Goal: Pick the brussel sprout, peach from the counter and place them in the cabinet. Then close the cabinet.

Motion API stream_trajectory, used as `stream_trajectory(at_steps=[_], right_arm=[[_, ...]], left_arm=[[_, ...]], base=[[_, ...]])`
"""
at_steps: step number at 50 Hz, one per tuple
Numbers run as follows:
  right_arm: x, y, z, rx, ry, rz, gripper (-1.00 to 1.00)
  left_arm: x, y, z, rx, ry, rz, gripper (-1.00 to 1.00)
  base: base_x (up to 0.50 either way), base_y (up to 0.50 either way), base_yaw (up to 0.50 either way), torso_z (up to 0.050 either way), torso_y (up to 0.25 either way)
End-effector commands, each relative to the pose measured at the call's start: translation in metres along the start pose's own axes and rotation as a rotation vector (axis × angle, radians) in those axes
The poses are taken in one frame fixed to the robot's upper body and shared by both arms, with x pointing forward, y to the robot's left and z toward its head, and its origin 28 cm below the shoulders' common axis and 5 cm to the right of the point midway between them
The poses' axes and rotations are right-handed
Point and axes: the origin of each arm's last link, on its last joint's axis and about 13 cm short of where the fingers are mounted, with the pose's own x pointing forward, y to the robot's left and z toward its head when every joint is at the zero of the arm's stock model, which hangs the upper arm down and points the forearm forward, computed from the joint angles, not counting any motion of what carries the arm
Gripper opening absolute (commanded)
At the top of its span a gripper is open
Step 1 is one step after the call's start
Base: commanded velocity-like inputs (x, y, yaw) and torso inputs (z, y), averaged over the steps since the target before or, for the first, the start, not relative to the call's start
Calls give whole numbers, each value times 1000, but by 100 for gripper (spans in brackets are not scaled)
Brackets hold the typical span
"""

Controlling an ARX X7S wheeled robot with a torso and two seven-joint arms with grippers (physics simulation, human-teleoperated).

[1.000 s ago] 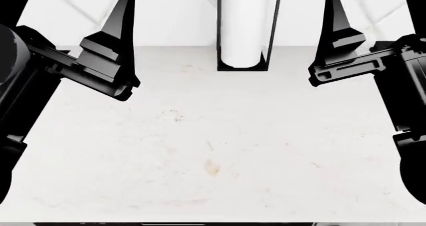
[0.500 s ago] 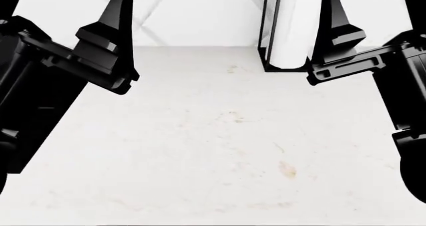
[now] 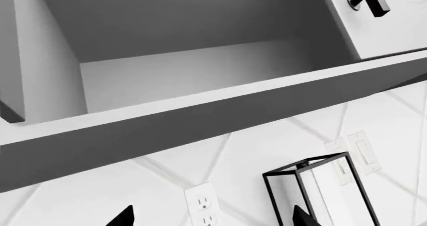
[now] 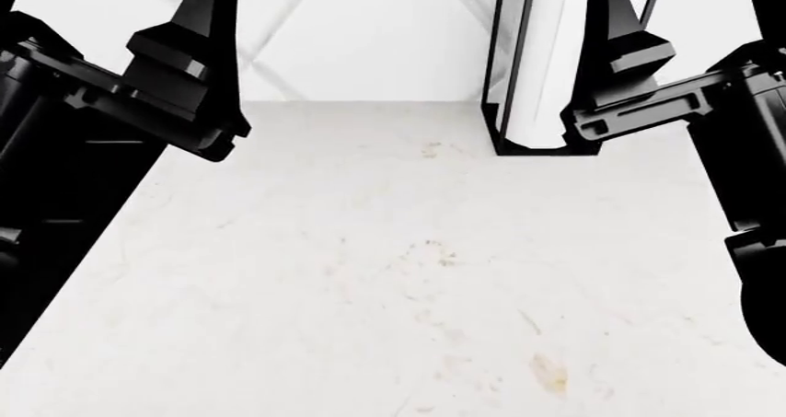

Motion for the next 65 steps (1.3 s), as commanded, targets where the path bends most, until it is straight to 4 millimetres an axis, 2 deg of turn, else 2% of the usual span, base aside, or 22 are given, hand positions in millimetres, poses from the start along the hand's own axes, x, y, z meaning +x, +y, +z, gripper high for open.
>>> stream_trajectory(at_steps=[1,9,19,32,49,65], right_arm=[[2,0,3,2,-7,5,100],[2,1,3,-4,-8,4,100],[1,2,0,4,-9,2,100],[1,1,-1,22,-14,-3,100],[1,0,1,20,-17,-7,100],[1,-7,8,13,-37,-47,100]], left_arm=[[2,1,3,5,-4,0,100],[2,1,3,5,-3,0,100],[1,0,2,1,-2,0,100],[1,0,1,-1,-2,0,100],[1,-2,2,-4,-7,0,100],[-12,0,7,-114,-13,220,100]], base=[[0,0,0,0,0],[0,36,0,0,0],[0,463,0,0,0],[214,-15,0,0,0],[3,0,0,0,0],[0,0,0,0,0]])
